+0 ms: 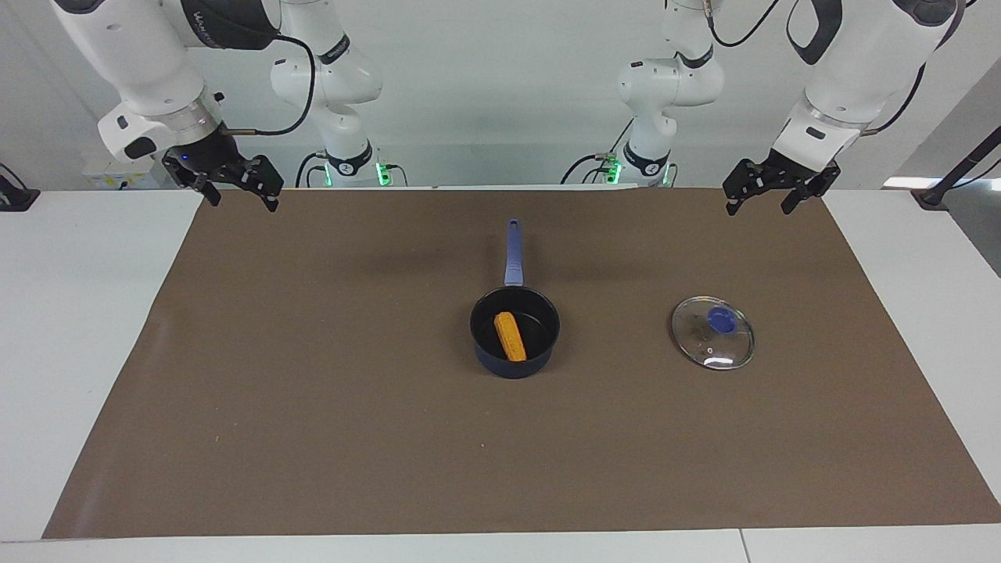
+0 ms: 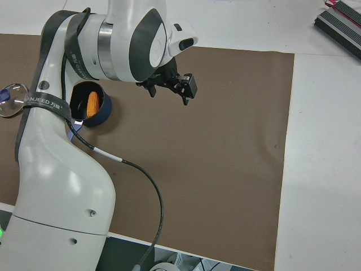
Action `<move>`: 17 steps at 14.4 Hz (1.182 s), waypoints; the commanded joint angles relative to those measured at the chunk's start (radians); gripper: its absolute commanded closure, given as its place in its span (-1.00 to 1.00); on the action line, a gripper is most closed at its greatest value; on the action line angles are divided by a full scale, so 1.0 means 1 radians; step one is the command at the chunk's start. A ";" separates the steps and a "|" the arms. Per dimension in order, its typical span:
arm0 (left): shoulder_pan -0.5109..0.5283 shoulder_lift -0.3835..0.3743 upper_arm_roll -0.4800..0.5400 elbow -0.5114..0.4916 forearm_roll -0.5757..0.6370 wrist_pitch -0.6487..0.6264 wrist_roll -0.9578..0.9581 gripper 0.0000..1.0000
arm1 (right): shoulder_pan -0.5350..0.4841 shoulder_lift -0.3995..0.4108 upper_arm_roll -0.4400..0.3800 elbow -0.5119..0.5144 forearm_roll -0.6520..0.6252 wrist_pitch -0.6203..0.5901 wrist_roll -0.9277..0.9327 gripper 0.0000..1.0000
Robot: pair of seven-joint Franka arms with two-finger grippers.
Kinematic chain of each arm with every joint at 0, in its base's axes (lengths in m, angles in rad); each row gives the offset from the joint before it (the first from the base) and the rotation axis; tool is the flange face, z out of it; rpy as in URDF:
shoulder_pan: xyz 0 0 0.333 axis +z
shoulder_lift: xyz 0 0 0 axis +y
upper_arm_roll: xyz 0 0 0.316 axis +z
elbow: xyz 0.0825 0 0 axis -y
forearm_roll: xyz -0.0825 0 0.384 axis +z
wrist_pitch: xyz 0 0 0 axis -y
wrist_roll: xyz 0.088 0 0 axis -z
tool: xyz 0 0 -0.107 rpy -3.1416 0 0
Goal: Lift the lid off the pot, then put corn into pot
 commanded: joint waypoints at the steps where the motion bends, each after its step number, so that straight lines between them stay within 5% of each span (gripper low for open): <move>1: -0.010 -0.014 0.015 -0.006 -0.009 0.005 -0.008 -1.00 | -0.038 -0.023 0.006 -0.026 0.002 0.020 -0.088 -1.00; 17: -0.010 -0.017 0.013 -0.009 -0.010 0.011 -0.001 -1.00 | -0.073 -0.008 -0.018 0.003 0.012 -0.016 -0.159 -1.00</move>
